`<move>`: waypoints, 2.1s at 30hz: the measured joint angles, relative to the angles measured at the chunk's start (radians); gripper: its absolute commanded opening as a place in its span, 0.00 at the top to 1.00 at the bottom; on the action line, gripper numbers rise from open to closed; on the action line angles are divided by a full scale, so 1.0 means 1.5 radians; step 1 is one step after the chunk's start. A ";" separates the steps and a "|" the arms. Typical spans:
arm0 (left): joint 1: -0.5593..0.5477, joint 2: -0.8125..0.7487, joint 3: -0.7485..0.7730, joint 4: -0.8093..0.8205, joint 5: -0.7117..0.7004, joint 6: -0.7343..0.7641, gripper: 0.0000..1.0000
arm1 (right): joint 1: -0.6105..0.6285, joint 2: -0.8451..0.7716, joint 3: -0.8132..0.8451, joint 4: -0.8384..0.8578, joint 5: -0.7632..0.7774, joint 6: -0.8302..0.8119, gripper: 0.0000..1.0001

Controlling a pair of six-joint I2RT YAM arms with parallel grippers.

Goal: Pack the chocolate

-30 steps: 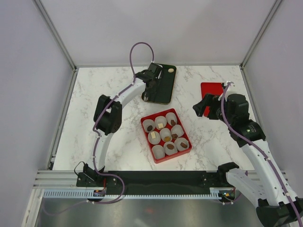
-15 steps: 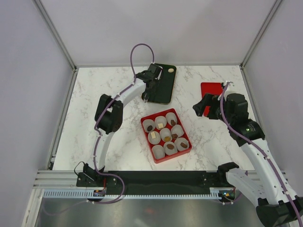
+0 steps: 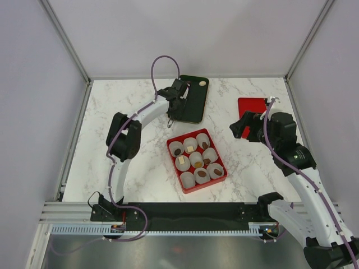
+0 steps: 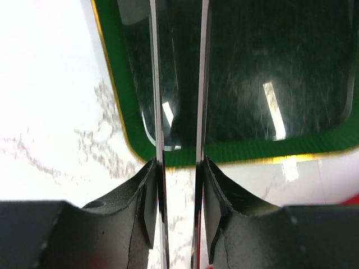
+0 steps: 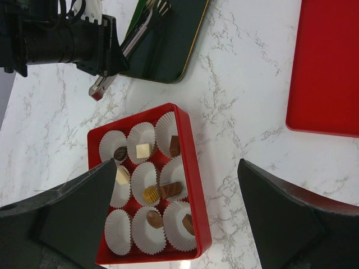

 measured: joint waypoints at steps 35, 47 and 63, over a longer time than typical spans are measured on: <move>-0.230 -0.655 -0.390 -0.310 0.155 -0.071 0.63 | 0.000 -0.034 0.012 -0.015 -0.003 -0.005 0.02; -0.316 -0.691 -0.472 -0.364 0.193 -0.152 0.64 | 0.000 -0.028 0.012 -0.016 -0.008 -0.005 0.02; -0.345 -0.717 -0.492 -0.392 0.210 -0.173 0.60 | 0.000 -0.026 0.012 -0.015 -0.008 -0.005 0.02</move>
